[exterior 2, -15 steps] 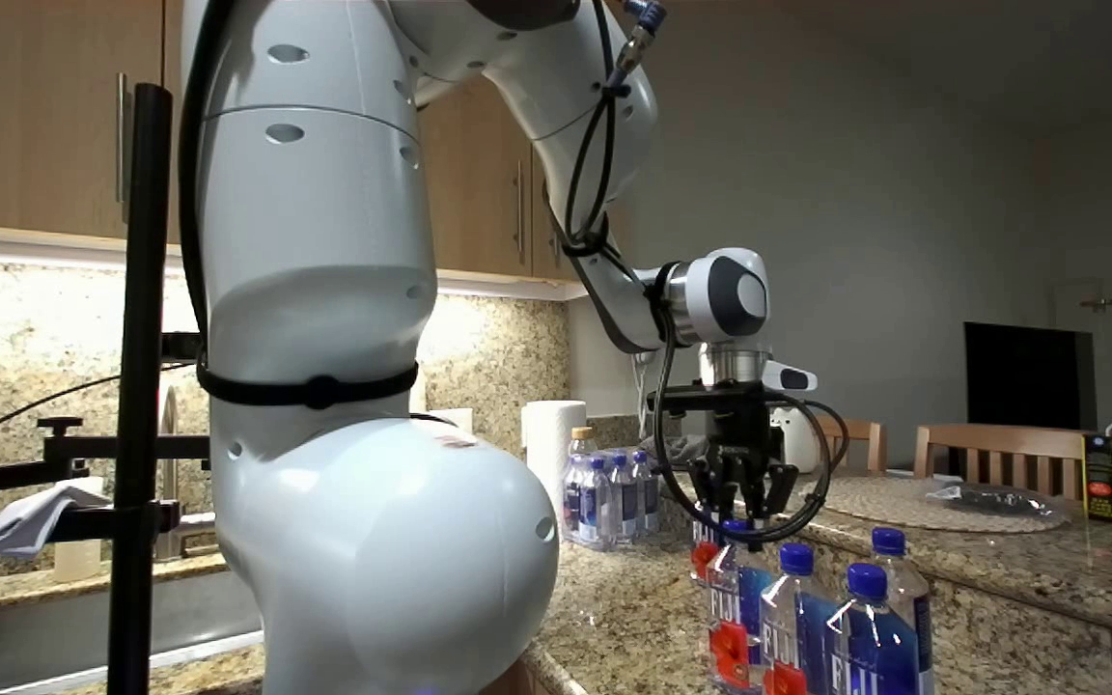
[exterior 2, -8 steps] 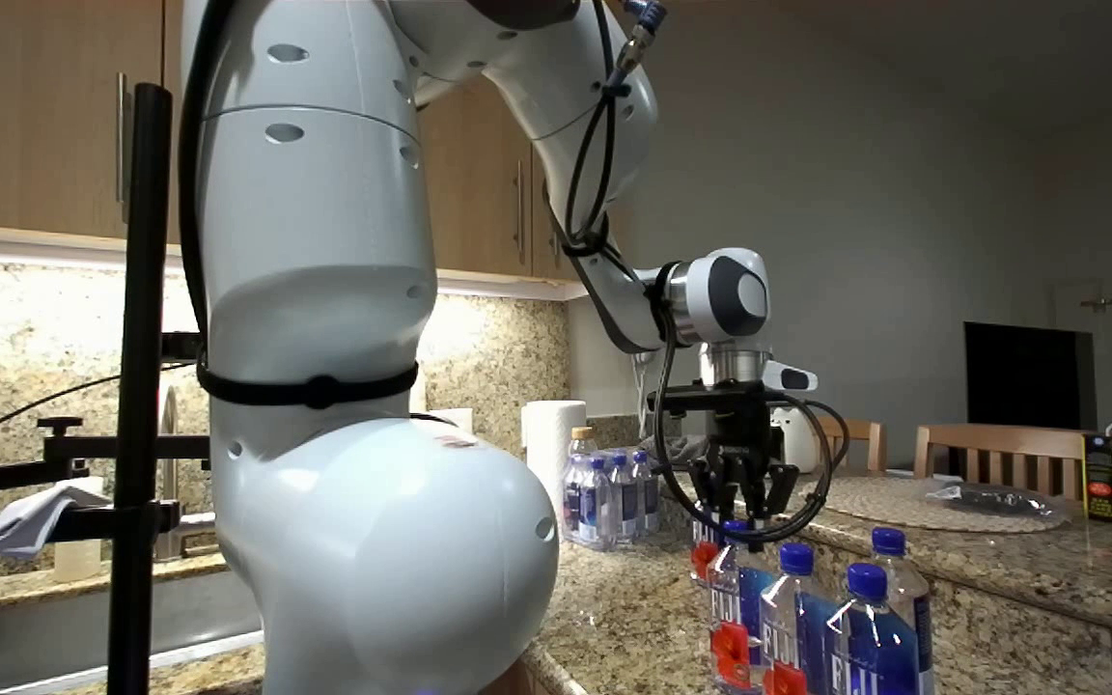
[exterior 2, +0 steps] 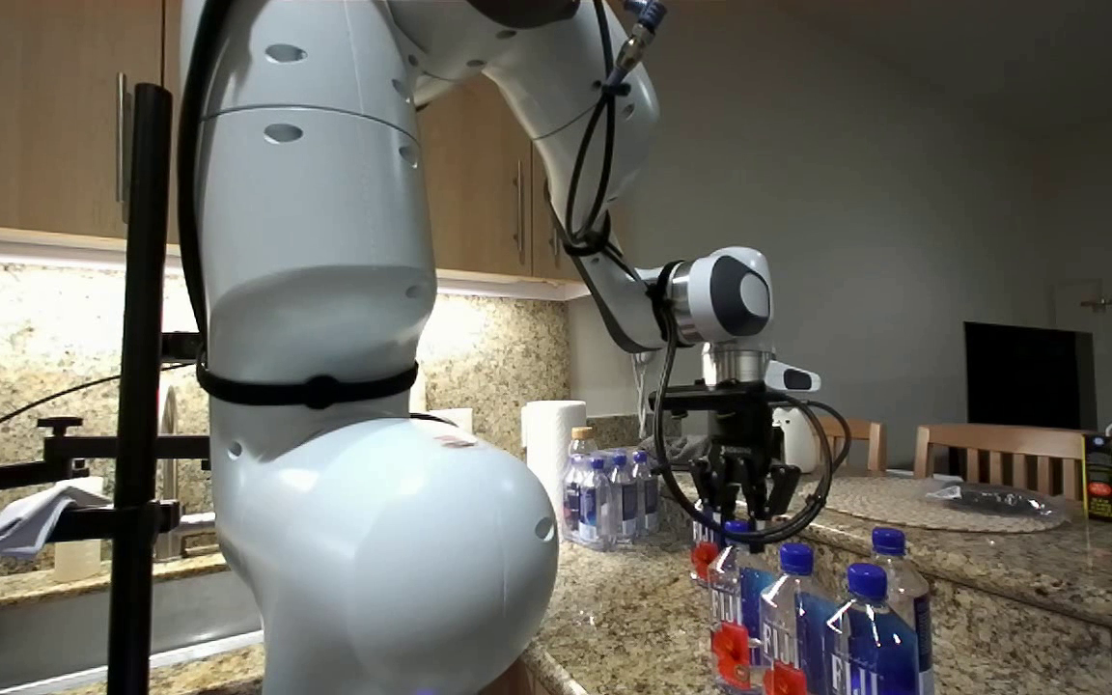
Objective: Line up the empty water bottles
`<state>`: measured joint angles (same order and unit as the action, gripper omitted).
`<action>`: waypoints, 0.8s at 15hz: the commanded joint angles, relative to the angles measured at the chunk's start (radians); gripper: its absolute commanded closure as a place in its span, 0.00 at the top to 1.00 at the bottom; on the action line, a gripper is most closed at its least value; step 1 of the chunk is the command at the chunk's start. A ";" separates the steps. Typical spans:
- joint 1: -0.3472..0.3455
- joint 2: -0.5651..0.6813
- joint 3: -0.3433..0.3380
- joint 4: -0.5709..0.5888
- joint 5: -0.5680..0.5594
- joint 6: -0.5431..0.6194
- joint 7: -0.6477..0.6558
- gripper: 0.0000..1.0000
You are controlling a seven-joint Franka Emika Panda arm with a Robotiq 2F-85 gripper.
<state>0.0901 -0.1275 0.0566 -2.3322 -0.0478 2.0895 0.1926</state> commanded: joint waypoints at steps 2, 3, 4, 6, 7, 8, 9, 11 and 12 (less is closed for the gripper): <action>-0.015 -0.048 0.001 -0.057 0.036 0.006 0.001 0.13; -0.014 -0.055 0.000 -0.063 0.040 0.007 -0.001 0.13; -0.015 -0.061 0.000 -0.070 0.041 0.008 -0.001 0.13; -0.016 -0.071 0.000 -0.081 0.041 0.008 -0.005 0.13; -0.017 -0.073 0.000 -0.087 0.036 0.015 -0.004 0.13; -0.018 -0.073 0.001 -0.091 0.031 0.020 -0.003 0.13; -0.020 -0.071 0.000 -0.092 0.026 0.020 -0.002 0.13; -0.021 -0.067 0.001 -0.092 0.025 0.019 -0.002 0.13; -0.022 -0.063 0.001 -0.090 0.023 0.018 -0.002 0.13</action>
<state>0.0842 -0.1705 0.0503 -2.3819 -0.0275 2.0909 0.1926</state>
